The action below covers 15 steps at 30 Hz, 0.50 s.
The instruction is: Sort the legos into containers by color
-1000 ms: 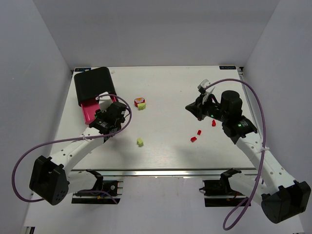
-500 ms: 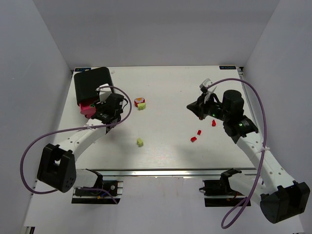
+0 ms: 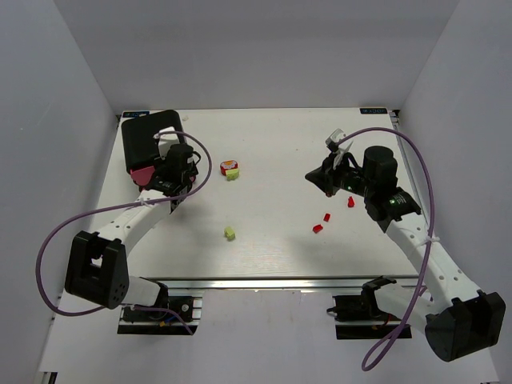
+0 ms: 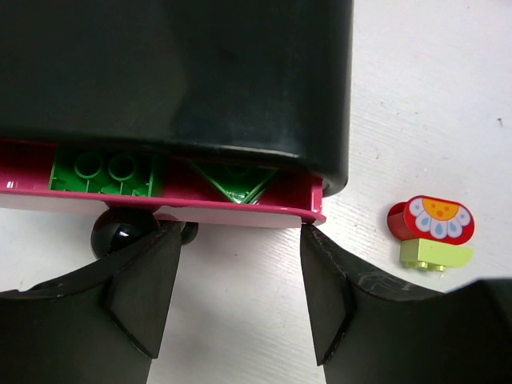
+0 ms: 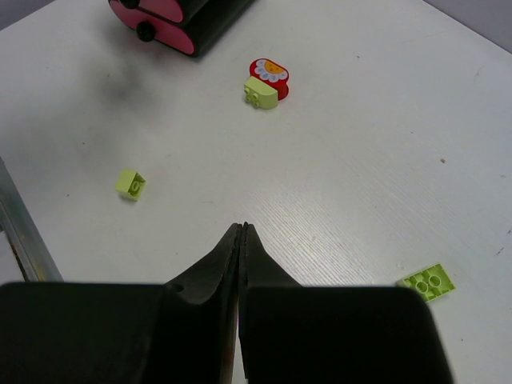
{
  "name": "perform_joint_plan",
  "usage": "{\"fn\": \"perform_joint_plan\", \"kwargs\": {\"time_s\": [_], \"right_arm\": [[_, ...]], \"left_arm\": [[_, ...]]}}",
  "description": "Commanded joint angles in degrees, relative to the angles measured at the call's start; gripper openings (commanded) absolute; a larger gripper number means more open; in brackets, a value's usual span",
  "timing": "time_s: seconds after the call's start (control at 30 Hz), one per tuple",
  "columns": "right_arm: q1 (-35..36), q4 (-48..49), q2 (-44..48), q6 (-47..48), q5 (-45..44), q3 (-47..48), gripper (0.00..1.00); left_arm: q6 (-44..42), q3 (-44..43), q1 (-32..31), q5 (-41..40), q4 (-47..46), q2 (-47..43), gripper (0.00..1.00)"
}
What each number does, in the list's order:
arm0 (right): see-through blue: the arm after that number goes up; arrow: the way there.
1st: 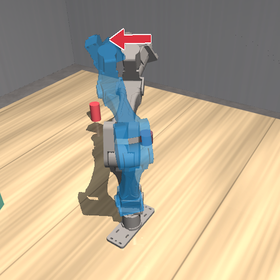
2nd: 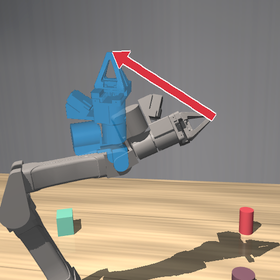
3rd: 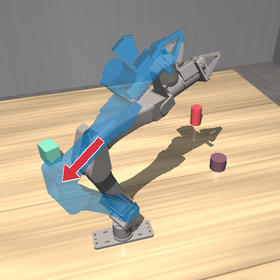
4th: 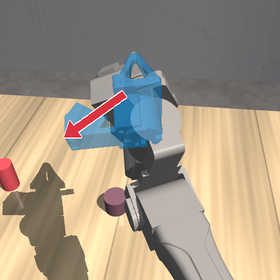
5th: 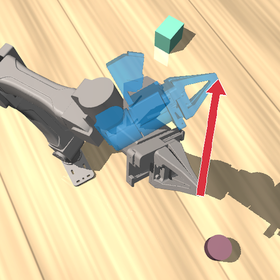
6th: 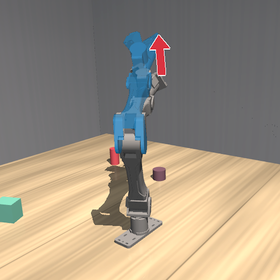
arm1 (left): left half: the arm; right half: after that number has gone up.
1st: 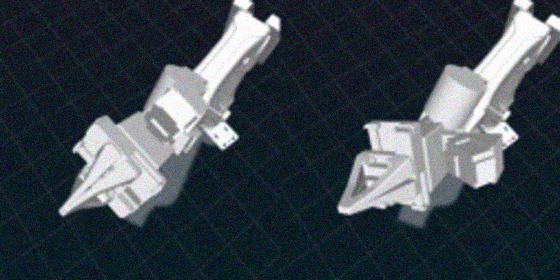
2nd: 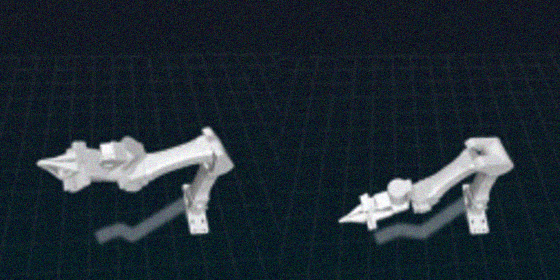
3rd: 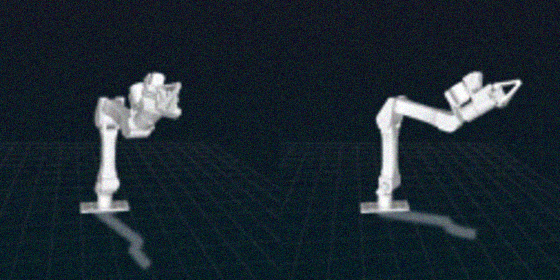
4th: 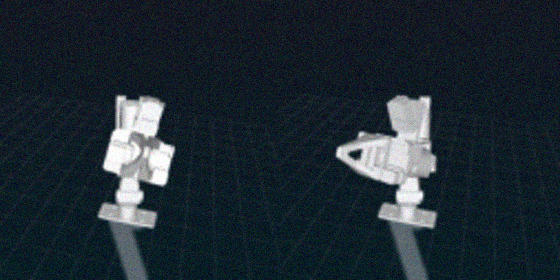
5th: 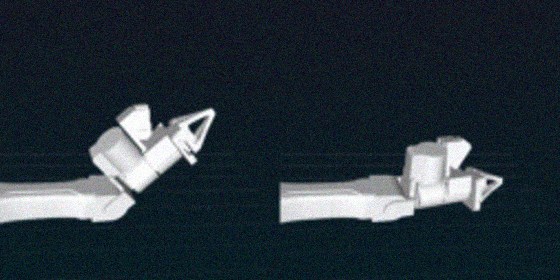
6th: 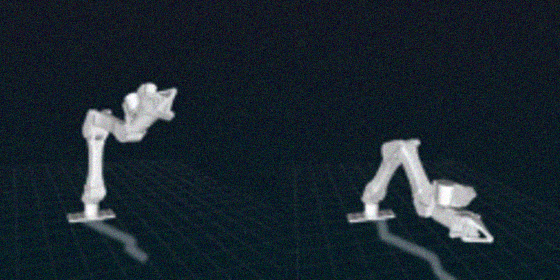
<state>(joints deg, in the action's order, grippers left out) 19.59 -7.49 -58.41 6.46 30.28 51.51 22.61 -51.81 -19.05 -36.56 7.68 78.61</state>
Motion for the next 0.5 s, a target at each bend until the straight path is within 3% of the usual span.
{"fn": "perform_joint_plan", "kwargs": {"time_s": [0.0,0.47], "right_arm": [[-0.17,1.42,-0.12,0.84,1.27,-0.09,0.00],[-0.17,1.25,-0.91,1.19,1.80,-0.18,0.00]], "left_arm": [[-2.31,0.13,1.03,2.10,-4.34,-1.35,0.71],[-8.63,0.66,3.76,4.82,-7.24,-2.50,0.69]]}}
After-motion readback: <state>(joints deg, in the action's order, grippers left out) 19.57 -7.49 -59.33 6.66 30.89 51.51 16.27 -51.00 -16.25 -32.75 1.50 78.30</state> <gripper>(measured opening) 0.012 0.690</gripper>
